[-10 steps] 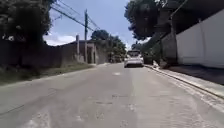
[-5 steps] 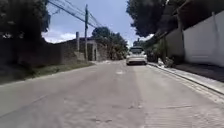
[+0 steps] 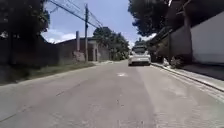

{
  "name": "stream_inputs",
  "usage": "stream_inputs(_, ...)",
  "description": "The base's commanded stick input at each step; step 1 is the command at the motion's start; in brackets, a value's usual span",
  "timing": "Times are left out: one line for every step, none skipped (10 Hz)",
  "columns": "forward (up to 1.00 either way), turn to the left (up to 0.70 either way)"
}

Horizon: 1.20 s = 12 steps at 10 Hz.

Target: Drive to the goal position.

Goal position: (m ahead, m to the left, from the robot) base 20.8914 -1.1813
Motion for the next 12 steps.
stream_inputs(1.0,0.0)
stream_inputs(1.0,0.0)
stream_inputs(1.0,0.0)
stream_inputs(1.0,0.0)
stream_inputs(1.0,0.0)
stream_inputs(1.0,0.0)
stream_inputs(1.0,0.0)
stream_inputs(1.0,0.0)
stream_inputs(1.0,0.0)
stream_inputs(1.0,0.0)
stream_inputs(1.0,0.0)
stream_inputs(1.0,0.0)
